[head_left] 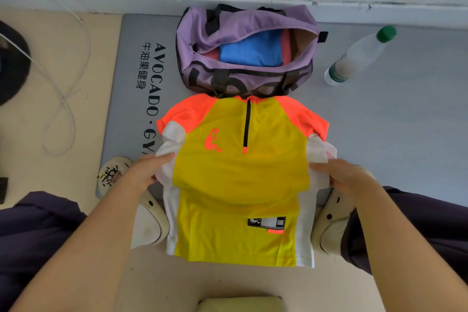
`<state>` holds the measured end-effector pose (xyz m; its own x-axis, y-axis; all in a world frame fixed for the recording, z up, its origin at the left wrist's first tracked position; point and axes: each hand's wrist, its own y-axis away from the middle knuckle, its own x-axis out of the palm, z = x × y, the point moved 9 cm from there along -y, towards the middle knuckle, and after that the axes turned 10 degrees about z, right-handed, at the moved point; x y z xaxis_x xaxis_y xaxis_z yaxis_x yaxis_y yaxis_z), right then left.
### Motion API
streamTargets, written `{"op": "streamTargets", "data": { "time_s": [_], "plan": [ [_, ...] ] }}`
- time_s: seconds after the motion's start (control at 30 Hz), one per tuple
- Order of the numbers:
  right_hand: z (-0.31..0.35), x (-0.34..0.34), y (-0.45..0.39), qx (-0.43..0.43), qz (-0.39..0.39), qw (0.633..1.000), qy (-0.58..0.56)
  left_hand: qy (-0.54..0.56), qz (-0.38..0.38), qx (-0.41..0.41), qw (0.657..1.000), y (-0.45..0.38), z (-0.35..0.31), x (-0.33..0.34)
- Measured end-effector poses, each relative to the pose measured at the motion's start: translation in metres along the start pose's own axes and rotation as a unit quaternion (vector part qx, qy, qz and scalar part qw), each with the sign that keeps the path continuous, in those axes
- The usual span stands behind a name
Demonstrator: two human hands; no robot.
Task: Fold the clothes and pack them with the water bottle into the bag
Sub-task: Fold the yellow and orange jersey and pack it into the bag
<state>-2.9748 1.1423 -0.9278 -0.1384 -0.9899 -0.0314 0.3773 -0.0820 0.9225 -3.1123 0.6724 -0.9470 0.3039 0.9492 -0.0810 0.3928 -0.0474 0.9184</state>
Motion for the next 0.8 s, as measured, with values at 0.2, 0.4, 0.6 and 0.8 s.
{"op": "streamTargets", "data": {
  "time_s": [0.2, 0.4, 0.6, 0.8],
  "plan": [
    [0.077, -0.031, 0.039, -0.196, -0.110, 0.974, -0.007, 0.076, 0.008, 0.184, 0.980, 0.027, -0.074, -0.015],
    [0.112, -0.053, 0.062, -0.221, -0.177, 0.959, 0.011, 0.074, -0.067, 0.264, 0.959, 0.066, -0.121, -0.021],
    [0.143, -0.055, 0.115, -0.284, -0.095, 0.952, -0.066, 0.051, -0.016, 0.320, 0.946, 0.122, -0.163, -0.020],
    [0.201, -0.049, 0.192, -0.367, -0.023, 0.930, 0.003, -0.084, 0.006, 0.395, 0.915, 0.198, -0.224, -0.019]
  ]
}}
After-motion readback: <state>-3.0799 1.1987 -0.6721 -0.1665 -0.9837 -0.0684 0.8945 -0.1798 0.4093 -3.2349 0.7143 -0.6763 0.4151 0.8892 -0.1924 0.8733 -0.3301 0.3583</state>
